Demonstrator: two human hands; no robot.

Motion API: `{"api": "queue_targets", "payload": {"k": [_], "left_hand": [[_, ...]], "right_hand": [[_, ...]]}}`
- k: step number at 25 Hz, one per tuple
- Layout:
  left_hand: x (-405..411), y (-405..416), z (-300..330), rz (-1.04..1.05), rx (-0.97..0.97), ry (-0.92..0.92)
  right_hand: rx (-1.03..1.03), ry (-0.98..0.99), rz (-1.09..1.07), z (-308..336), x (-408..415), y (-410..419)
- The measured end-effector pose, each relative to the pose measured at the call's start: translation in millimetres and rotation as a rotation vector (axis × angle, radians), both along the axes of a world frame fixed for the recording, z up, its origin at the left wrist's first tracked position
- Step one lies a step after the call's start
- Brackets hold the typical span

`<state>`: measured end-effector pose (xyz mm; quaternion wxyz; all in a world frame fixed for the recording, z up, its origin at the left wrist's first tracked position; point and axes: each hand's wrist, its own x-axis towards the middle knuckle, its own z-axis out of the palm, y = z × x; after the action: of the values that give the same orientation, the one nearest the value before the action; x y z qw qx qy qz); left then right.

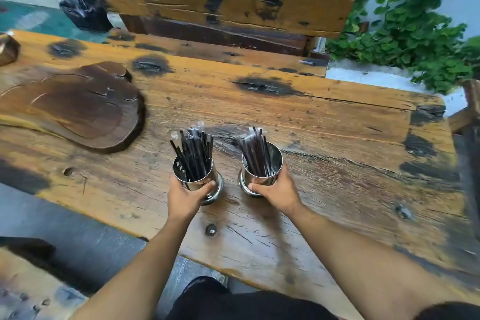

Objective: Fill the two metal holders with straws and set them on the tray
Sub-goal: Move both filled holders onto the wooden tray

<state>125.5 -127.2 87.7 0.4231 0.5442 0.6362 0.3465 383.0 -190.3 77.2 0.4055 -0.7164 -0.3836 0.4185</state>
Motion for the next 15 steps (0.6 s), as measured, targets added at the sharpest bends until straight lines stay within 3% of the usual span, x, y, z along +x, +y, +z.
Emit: {"api": "queue_targets", "payload": {"k": [5,15], "left_hand": [[-52,4,8,0.084,0.03,-0.029],[-231,72,15,0.082,0.023,0.017]], "right_hand": [[0.015,-0.056,-0.002,14,-57,24],[-0.004,-0.015,-0.023,30,-228,87]]}}
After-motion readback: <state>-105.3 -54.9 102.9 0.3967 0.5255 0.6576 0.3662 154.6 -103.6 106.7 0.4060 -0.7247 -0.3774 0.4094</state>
